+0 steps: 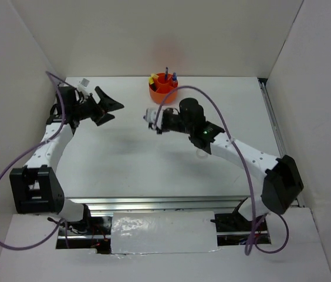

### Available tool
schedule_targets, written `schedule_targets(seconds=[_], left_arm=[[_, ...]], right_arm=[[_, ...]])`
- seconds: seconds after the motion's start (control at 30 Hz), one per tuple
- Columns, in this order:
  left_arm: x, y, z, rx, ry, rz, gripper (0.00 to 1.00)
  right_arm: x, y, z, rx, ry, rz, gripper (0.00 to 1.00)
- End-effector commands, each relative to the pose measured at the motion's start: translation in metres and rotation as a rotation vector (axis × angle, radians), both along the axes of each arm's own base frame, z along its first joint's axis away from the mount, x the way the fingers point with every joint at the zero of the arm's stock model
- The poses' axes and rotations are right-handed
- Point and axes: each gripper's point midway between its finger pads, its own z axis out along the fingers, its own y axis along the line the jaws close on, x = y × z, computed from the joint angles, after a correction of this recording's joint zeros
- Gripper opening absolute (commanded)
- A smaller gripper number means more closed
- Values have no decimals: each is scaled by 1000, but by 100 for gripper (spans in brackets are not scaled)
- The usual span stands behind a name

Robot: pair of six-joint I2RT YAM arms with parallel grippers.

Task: Sort the stationery into containers
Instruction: Pass the stationery from the left arm to the right, then place the stationery into the container

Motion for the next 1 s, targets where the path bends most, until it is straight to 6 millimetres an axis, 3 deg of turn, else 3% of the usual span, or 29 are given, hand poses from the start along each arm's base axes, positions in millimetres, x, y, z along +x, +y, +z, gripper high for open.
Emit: schedule_targets(seconds=[0.0, 0.03, 0.07, 0.1, 0.13, 0.2, 0.27, 0.33, 0.37, 0.4, 0.43, 0.47, 0.5, 0.53, 0.57, 0.6, 0.67, 0.97], left_arm=[[4, 15, 37, 51, -254, 32, 99], [4, 18, 35, 74, -276, 20, 99], [3, 18, 37, 75, -291, 3, 99], [2, 20, 35, 78, -308, -23, 99], [-1, 16, 41, 56, -341, -68, 99], [1, 19, 41, 55, -366, -88, 99], [0, 23, 49, 38, -422, -119, 99], [0, 31, 48, 19, -440, -104, 99], [-2, 31, 51, 10, -462, -114, 99], [-2, 32, 55, 13, -506, -116, 99], [-2, 34, 56, 14, -517, -118, 99], [-3, 33, 56, 12, -521, -128, 99], [-1, 33, 57, 15, -526, -131, 99], [-1, 34, 54, 15, -511, -129, 99], [0, 34, 52, 19, -502, -127, 99], [1, 34, 49, 23, -500, -128, 99], [2, 35, 44, 20, -488, -126, 99], [1, 35, 28, 14, -453, -134, 99]], right_arm=[[89, -4, 78, 509, 242, -342, 0], [109, -7, 110, 601, 245, -388, 0], [142, -11, 93, 686, 337, -522, 0], [160, -18, 119, 787, 314, -572, 0], [184, -17, 105, 833, 320, -640, 0], [209, -32, 117, 990, 286, -734, 0], [227, -35, 111, 1134, 231, -749, 0], [237, -30, 115, 1174, 215, -697, 0], [250, -23, 93, 1146, 244, -702, 0], [254, -18, 102, 1161, 253, -660, 0], [262, -19, 97, 1154, 252, -662, 0], [273, -16, 76, 1126, 265, -674, 0], [276, -13, 84, 1135, 255, -650, 0], [287, -14, 67, 1119, 262, -670, 0], [293, -15, 59, 1111, 264, -680, 0], [296, -14, 64, 1118, 256, -672, 0], [308, -16, 46, 1086, 254, -691, 0], [327, -17, 12, 994, 239, -708, 0]])
